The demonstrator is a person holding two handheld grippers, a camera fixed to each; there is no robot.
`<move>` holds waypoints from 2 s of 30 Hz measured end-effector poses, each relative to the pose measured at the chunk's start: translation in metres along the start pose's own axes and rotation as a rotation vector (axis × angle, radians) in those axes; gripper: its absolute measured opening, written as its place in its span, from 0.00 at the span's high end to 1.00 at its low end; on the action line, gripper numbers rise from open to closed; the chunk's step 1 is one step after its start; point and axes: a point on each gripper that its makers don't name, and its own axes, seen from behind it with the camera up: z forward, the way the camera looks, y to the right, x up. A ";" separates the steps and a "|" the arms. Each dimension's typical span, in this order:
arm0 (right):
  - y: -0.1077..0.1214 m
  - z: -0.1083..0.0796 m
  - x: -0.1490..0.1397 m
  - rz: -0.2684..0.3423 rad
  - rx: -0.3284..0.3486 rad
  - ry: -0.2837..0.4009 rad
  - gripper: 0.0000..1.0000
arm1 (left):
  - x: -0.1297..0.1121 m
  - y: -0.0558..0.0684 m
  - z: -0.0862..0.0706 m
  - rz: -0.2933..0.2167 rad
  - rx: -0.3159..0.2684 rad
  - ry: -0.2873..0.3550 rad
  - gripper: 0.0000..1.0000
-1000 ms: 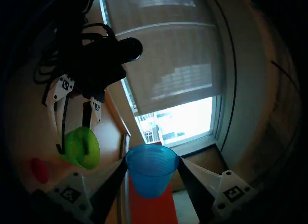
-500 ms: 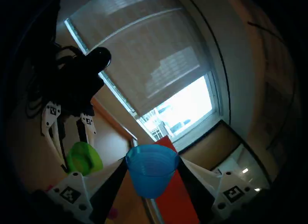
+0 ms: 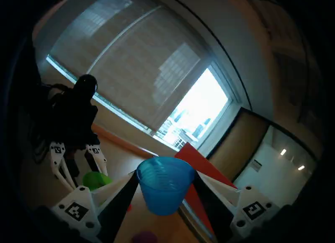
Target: Pour water
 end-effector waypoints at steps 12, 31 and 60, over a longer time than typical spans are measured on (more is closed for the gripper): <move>0.002 0.001 -0.011 0.257 0.011 -0.033 0.07 | 0.001 0.000 -0.001 0.000 0.002 -0.001 0.19; 0.008 0.006 -0.024 0.532 0.008 -0.090 0.07 | 0.000 -0.002 -0.003 0.000 0.005 -0.004 0.19; -0.001 -0.011 -0.060 0.552 0.034 -0.182 0.07 | -0.033 -0.009 -0.008 0.020 0.013 -0.125 0.19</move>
